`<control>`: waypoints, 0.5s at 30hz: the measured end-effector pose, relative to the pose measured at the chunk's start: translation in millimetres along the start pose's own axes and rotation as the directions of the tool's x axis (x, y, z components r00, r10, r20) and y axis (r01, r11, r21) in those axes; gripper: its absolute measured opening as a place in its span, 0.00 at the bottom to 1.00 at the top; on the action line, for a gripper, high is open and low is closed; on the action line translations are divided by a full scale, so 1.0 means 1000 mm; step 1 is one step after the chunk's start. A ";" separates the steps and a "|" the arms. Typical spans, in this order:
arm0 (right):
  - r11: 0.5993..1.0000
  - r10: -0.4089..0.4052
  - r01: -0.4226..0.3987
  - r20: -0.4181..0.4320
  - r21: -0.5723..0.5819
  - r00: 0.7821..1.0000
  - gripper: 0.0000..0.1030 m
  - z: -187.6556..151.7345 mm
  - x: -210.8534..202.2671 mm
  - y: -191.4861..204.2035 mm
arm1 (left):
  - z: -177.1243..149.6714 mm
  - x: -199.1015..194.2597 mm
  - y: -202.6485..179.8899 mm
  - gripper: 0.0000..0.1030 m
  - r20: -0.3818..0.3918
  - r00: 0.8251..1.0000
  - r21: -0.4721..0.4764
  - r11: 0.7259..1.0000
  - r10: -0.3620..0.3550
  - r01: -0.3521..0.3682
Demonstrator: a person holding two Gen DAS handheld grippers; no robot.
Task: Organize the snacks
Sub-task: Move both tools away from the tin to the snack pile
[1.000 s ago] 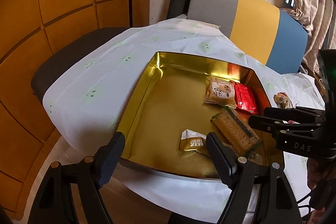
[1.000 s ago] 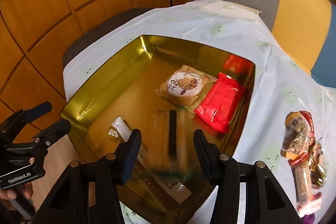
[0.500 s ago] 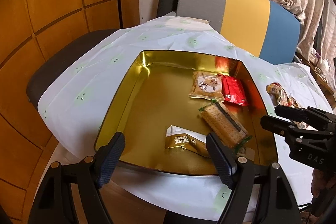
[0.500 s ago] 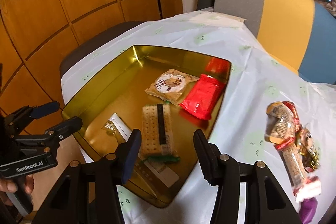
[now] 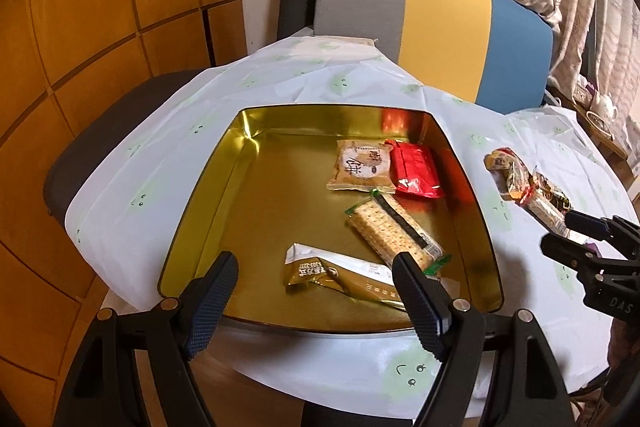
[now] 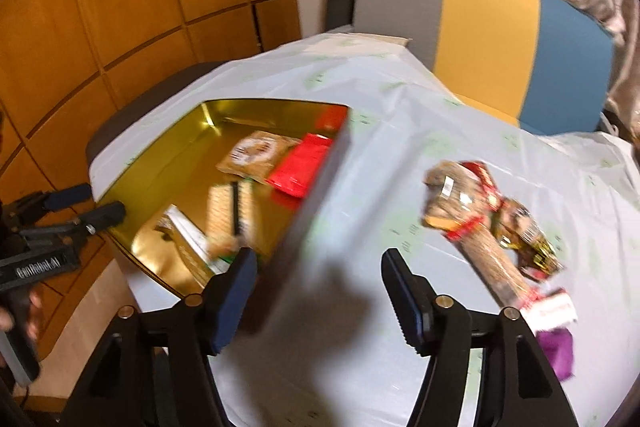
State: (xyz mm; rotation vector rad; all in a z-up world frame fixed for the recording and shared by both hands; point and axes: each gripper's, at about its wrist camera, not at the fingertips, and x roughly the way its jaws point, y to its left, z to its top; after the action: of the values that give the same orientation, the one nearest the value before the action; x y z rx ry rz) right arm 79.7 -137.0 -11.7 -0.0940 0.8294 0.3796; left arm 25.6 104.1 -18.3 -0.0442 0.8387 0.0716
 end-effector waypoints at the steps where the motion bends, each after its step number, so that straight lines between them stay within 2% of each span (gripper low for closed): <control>1: 1.000 -0.013 0.013 -0.007 0.003 1.000 0.67 -0.003 -0.001 -0.005 | 0.000 0.000 -0.002 0.78 -0.001 1.000 0.002 1.000 -0.003 0.003; 5: 0.998 -0.056 0.057 -0.052 0.020 0.997 0.75 -0.021 -0.001 -0.028 | -0.003 0.002 -0.010 0.78 -0.008 1.000 0.016 1.000 -0.026 0.026; 13: 0.994 -0.097 0.103 -0.151 0.033 0.984 0.77 -0.059 0.005 -0.052 | -0.004 -0.003 -0.030 0.78 -0.008 0.995 0.064 0.993 -0.099 0.100; 15: 0.991 -0.125 0.130 -0.153 0.022 0.980 0.77 -0.060 0.002 -0.062 | -0.002 -0.004 -0.034 0.73 -0.014 0.992 0.069 0.989 -0.128 0.129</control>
State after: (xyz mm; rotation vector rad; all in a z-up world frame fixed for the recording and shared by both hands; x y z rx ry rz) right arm 61.1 -208.3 -57.7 -0.1474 0.9740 0.2404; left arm 24.4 69.8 -15.9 -0.0334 0.8458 -0.0792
